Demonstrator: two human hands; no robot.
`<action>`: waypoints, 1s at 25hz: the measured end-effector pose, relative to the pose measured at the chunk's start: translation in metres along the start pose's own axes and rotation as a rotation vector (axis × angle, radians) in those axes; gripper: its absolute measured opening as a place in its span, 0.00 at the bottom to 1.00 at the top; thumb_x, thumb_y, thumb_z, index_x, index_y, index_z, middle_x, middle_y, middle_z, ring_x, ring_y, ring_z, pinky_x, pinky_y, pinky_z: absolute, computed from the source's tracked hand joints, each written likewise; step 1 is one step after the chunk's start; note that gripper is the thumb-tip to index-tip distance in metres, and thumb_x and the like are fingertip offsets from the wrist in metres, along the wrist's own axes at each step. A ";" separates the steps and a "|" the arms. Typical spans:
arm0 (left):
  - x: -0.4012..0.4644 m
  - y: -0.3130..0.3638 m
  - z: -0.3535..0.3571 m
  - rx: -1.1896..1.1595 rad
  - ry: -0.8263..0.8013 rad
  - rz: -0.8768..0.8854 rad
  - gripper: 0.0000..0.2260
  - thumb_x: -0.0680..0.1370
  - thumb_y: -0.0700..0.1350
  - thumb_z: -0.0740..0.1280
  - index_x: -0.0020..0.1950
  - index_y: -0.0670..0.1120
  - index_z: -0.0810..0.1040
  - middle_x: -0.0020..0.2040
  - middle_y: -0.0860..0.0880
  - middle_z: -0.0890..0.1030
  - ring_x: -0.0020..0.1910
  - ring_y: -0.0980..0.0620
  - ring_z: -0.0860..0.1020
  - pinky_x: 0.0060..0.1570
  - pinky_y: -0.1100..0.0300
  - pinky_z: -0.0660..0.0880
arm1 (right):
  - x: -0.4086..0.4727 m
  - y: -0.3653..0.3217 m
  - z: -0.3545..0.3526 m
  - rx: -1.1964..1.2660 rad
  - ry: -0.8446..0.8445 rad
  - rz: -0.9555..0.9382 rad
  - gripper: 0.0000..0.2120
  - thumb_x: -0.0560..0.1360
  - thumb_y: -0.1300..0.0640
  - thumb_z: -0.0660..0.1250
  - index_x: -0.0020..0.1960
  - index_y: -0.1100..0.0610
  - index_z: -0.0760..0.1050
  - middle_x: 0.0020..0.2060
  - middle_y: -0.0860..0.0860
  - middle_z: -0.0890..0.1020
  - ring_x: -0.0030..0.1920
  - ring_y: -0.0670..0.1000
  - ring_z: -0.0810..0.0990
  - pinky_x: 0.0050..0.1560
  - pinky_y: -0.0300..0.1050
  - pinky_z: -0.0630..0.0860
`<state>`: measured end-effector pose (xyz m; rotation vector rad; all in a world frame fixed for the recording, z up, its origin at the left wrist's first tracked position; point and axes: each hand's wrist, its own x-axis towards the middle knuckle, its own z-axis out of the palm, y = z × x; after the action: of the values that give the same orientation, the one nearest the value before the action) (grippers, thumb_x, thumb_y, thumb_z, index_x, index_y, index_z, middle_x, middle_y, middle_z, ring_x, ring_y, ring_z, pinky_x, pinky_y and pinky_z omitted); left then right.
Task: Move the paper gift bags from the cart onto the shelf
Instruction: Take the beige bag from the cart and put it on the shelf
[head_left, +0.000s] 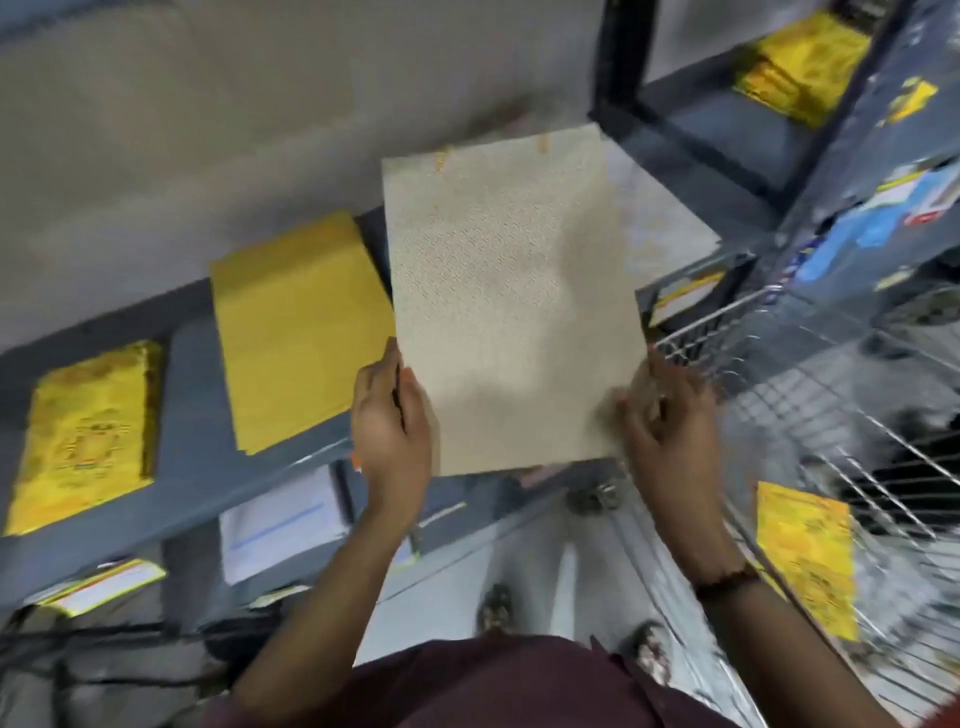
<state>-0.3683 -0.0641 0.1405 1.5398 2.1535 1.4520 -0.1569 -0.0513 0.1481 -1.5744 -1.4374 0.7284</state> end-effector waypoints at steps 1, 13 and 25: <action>0.018 -0.016 -0.014 0.047 0.020 -0.018 0.17 0.80 0.37 0.55 0.66 0.33 0.70 0.52 0.34 0.77 0.44 0.62 0.69 0.43 0.75 0.64 | 0.008 -0.016 0.026 0.054 -0.069 0.012 0.22 0.75 0.60 0.64 0.68 0.63 0.67 0.59 0.61 0.71 0.54 0.53 0.72 0.57 0.26 0.68; 0.100 -0.130 -0.079 0.647 0.095 -0.351 0.14 0.79 0.43 0.56 0.62 0.43 0.74 0.60 0.38 0.74 0.59 0.36 0.72 0.50 0.45 0.74 | 0.061 -0.069 0.214 -0.189 -0.479 -0.098 0.22 0.76 0.60 0.59 0.69 0.62 0.64 0.66 0.62 0.72 0.67 0.63 0.67 0.66 0.59 0.68; -0.009 0.042 0.136 0.052 -0.186 0.212 0.18 0.77 0.40 0.55 0.64 0.40 0.75 0.56 0.37 0.78 0.55 0.45 0.73 0.57 0.54 0.69 | 0.046 0.063 -0.002 -0.226 -0.010 -0.100 0.20 0.76 0.62 0.58 0.68 0.62 0.68 0.61 0.60 0.76 0.60 0.60 0.72 0.60 0.46 0.66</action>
<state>-0.2575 0.0138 0.0960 1.8891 1.9874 1.2573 -0.1175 -0.0043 0.0992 -1.6553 -1.6392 0.5303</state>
